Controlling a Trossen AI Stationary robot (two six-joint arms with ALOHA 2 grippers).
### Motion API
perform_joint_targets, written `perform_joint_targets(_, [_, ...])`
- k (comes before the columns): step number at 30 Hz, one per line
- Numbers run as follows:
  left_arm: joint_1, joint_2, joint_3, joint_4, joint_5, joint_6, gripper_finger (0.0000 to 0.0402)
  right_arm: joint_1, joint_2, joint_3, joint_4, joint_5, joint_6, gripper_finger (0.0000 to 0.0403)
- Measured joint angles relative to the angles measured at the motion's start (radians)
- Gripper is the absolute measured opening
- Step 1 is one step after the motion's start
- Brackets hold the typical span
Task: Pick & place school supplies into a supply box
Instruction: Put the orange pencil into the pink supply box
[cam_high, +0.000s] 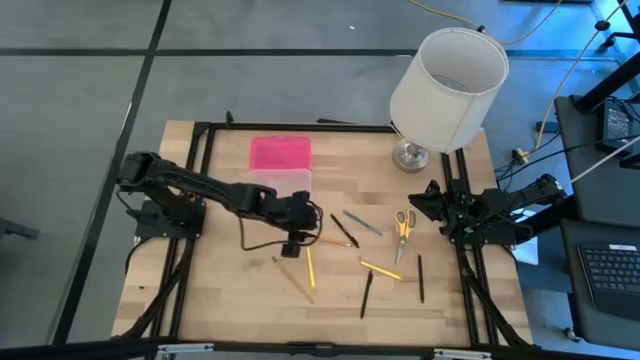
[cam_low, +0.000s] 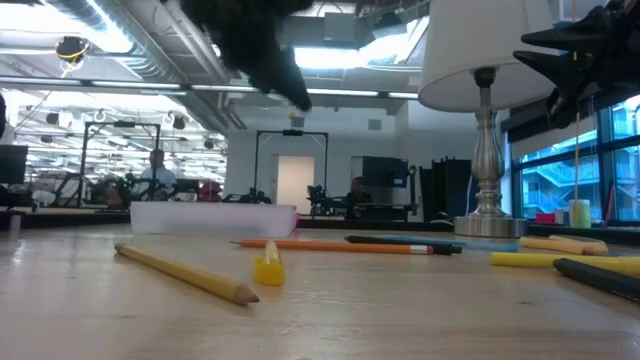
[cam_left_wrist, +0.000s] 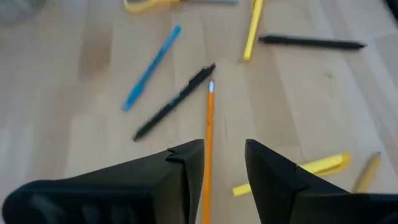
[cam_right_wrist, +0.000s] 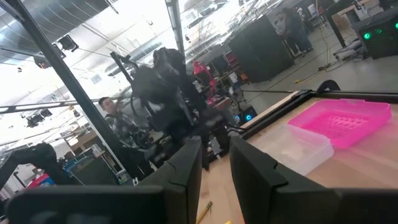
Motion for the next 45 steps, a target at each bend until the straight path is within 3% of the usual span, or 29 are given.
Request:
perform_joint_targets(15, [-0.001, 0.245, 0.0, 0.098, 0.018, -0.064, 0.0109, 0.0, 0.0, 0.0, 0.0, 0.0, 0.0, 0.0088])
perform_joint_targets(31, [0.024, 0.285, 0.0, 0.086, 0.01, -0.054, 0.0082, 0.0, 0.0, 0.0, 0.0, 0.0, -0.001, 0.0088])
perform_joint_targets(45, [0.035, 0.285, 0.0, 0.05, 0.017, -0.054, 0.0083, 0.0, 0.0, 0.0, 0.0, 0.0, -0.002, 0.0088])
